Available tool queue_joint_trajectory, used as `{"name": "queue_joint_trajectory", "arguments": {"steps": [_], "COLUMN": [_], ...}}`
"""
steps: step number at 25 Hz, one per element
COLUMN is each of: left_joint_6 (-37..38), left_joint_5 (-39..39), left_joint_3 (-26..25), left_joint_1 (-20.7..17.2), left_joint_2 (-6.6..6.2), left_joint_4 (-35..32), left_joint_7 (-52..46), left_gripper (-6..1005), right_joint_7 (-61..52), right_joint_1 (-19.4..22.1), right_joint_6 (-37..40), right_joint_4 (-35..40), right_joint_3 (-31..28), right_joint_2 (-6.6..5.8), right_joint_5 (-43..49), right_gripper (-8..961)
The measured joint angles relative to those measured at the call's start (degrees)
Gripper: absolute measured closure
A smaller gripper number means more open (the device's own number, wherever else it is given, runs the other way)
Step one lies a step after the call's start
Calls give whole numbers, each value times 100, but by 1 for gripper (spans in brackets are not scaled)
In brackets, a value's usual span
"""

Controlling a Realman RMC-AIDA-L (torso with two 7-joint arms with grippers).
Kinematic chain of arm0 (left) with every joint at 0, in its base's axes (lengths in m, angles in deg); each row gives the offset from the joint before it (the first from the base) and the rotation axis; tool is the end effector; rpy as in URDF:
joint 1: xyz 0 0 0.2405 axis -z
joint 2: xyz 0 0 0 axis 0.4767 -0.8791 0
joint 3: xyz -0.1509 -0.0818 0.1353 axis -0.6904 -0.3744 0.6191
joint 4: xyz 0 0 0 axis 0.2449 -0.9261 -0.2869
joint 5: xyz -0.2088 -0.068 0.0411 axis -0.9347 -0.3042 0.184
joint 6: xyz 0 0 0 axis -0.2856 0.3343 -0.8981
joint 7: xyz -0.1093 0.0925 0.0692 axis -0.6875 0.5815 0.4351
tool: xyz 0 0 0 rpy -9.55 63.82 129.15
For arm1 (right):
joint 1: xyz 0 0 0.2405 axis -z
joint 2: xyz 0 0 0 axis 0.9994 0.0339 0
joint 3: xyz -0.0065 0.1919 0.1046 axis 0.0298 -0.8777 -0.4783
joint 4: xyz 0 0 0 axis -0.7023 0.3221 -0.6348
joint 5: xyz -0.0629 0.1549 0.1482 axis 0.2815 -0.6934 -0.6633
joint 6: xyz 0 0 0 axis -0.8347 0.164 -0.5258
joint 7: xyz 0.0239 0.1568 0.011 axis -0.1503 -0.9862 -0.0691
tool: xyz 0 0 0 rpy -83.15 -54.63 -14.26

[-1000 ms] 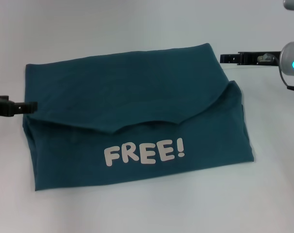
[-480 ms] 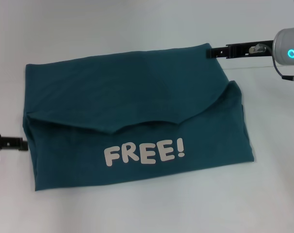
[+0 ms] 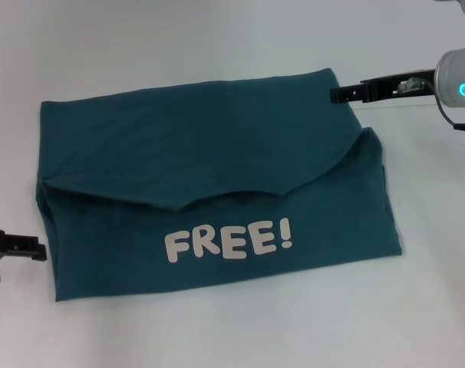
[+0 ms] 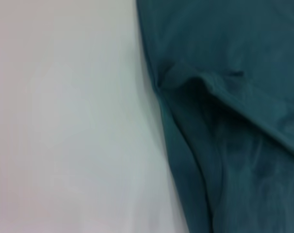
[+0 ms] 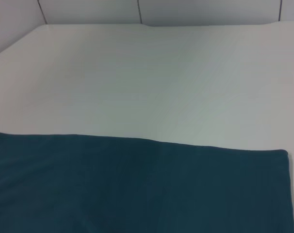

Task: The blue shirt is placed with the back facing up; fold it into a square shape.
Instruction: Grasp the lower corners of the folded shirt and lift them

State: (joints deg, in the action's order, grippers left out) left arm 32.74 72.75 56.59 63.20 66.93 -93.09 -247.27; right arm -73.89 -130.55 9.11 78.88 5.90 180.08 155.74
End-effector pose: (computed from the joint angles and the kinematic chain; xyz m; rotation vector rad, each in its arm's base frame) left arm -0.2766 0.3532 0.0915 -1.8745 -1.8860 -0.0380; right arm 0.1836 0.4603 0.0713 -2.0910 1.0570 0.2439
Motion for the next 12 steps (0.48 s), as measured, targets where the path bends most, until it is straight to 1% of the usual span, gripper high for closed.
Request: {"name": "queue_joint_trajectory", "arguments": {"steps": [4, 12], "left_joint_6": [-17, 38], "left_joint_5": [22, -18], "left_joint_3": [-6, 4], "left_joint_1": [90, 252], "left_joint_2": [-31, -21], "left_joint_4": [316, 711], "left_joint_7": [-84, -102], "left_gripper": [62, 62], "right_joint_7": [17, 17], "right_joint_1": [14, 21], "right_joint_6": [15, 14], "right_joint_4": [0, -2], "right_joint_3": [14, 19], "right_joint_2": [5, 10], "right_joint_5": [27, 47], "right_gripper": [31, 31]}}
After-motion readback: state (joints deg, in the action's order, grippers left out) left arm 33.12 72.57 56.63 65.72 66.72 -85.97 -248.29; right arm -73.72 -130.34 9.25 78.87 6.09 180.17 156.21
